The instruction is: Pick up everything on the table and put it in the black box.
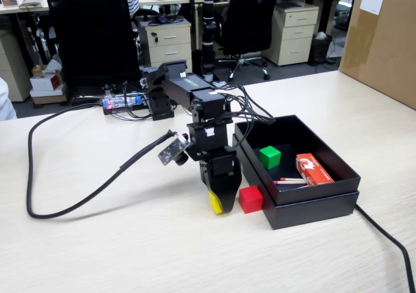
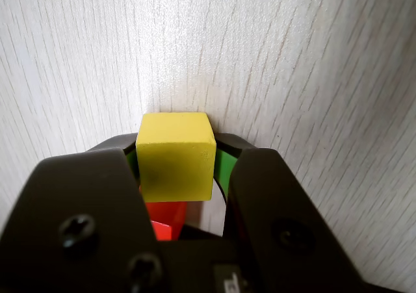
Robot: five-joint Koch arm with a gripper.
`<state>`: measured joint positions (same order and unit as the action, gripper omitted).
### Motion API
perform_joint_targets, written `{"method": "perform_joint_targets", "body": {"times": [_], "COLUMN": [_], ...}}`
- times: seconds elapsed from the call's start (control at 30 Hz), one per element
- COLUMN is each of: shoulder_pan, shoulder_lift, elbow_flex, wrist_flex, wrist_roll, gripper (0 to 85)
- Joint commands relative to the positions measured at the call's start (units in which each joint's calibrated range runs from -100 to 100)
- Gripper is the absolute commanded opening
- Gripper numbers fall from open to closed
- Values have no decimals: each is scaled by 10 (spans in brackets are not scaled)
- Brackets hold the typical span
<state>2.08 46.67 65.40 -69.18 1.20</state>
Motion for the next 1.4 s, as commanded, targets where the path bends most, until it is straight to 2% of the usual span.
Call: {"method": "perform_joint_targets", "body": {"times": [0.0,0.23,0.47,0.7,1.0,1.03,1.17,1.2,1.23,1.27,1.37], "shoulder_pan": [-3,16,80,142,149,149,149,149,149,149,146], "shoulder_lift": [-75,-311,-458,-409,-274,-276,-286,-292,-307,-319,-369], "elbow_flex": [23,-62,-91,-117,-174,-183,-196,-199,-202,-201,-196], "wrist_flex": [-16,-33,-33,-33,-33,-33,-33,-33,-33,-33,-32], "wrist_roll": [2,10,27,56,79,80,78,78,78,78,79], "gripper": [9,9,9,9,11,51,305,335,424,457,479]}}
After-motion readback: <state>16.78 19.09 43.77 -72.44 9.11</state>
